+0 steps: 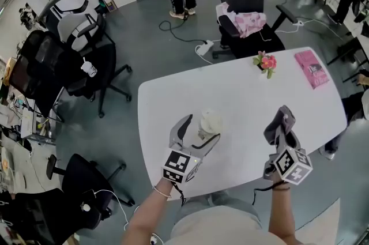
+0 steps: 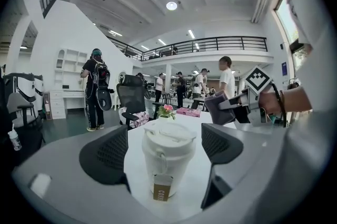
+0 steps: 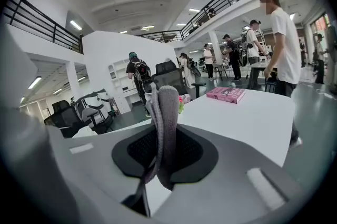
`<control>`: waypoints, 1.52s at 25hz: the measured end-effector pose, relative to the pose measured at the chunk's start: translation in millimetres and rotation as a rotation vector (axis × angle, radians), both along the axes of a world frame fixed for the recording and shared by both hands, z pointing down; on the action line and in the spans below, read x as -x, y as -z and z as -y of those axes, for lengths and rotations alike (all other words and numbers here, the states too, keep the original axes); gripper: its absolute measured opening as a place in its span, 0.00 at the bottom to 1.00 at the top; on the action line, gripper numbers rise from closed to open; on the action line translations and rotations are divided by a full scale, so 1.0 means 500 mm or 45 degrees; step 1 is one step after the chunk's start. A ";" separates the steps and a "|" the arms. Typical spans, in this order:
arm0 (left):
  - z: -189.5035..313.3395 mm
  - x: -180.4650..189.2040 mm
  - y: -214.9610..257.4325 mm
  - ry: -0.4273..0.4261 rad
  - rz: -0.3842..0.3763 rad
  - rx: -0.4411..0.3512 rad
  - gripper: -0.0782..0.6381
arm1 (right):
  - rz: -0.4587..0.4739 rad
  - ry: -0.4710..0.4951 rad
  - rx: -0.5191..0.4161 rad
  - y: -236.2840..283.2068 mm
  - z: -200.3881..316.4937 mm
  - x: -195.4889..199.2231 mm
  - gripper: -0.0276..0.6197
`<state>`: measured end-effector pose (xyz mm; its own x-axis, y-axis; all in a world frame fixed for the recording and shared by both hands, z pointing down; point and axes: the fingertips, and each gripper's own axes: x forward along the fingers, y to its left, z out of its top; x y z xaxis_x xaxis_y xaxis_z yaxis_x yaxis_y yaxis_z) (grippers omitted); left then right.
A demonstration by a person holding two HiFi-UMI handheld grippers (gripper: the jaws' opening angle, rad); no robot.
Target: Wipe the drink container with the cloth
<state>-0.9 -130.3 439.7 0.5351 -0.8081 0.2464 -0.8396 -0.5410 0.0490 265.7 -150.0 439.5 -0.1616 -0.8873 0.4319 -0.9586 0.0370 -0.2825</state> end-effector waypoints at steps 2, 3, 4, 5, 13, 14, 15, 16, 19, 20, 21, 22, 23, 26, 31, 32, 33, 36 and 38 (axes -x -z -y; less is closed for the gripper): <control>0.004 -0.006 -0.010 -0.030 -0.002 0.007 0.72 | -0.011 -0.009 0.006 -0.001 -0.001 0.001 0.15; 0.006 -0.010 -0.013 -0.046 0.001 0.008 0.72 | -0.017 -0.013 0.010 -0.002 -0.002 0.000 0.15; 0.009 -0.014 -0.014 -0.061 0.006 0.007 0.72 | -0.022 -0.016 0.015 -0.004 -0.003 0.000 0.15; 0.011 -0.017 -0.016 -0.073 0.010 0.006 0.72 | -0.026 -0.019 0.020 -0.007 -0.004 0.000 0.15; 0.018 -0.027 -0.040 -0.131 0.020 0.030 0.72 | -0.042 -0.046 0.066 -0.023 -0.019 0.000 0.15; 0.018 -0.028 -0.042 -0.134 0.023 0.032 0.72 | -0.041 -0.047 0.070 -0.024 -0.019 0.000 0.15; 0.018 -0.029 -0.043 -0.138 0.027 0.033 0.72 | -0.039 -0.048 0.072 -0.025 -0.018 0.000 0.15; 0.019 -0.030 -0.045 -0.143 0.031 0.036 0.72 | -0.038 -0.049 0.074 -0.026 -0.018 0.000 0.15; 0.020 -0.033 -0.048 -0.141 0.031 0.040 0.72 | -0.037 -0.049 0.078 -0.029 -0.014 -0.001 0.15; 0.021 -0.033 -0.049 -0.139 0.032 0.039 0.72 | -0.036 -0.047 0.079 -0.031 -0.014 0.000 0.15; 0.021 -0.033 -0.049 -0.139 0.035 0.037 0.71 | -0.035 -0.045 0.080 -0.032 -0.013 0.002 0.15; 0.021 -0.035 -0.050 -0.142 0.039 0.036 0.71 | -0.035 -0.042 0.081 -0.034 -0.013 0.003 0.15; 0.021 -0.036 -0.051 -0.146 0.043 0.036 0.70 | -0.034 -0.038 0.083 -0.035 -0.012 0.005 0.15; 0.022 -0.037 -0.051 -0.152 0.042 0.038 0.69 | -0.043 -0.021 0.089 -0.038 -0.009 0.012 0.15; 0.021 -0.036 -0.052 -0.157 0.036 0.042 0.68 | -0.050 0.002 0.089 -0.040 -0.005 0.019 0.15; 0.020 -0.037 -0.053 -0.158 0.035 0.043 0.67 | -0.050 0.004 0.089 -0.040 -0.005 0.020 0.15; 0.020 -0.037 -0.053 -0.158 0.035 0.045 0.67 | -0.050 0.006 0.089 -0.040 -0.005 0.020 0.15; 0.019 -0.037 -0.053 -0.156 0.035 0.048 0.67 | -0.050 0.011 0.087 -0.037 -0.005 0.020 0.15; 0.018 -0.036 -0.053 -0.157 0.036 0.049 0.67 | -0.049 0.015 0.084 -0.035 -0.007 0.020 0.15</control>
<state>17.2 -139.4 466.3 0.6220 -0.7265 0.2922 -0.7684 -0.6381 0.0491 255.5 -146.6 457.1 -0.1541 -0.8548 0.4955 -0.9684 0.0312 -0.2473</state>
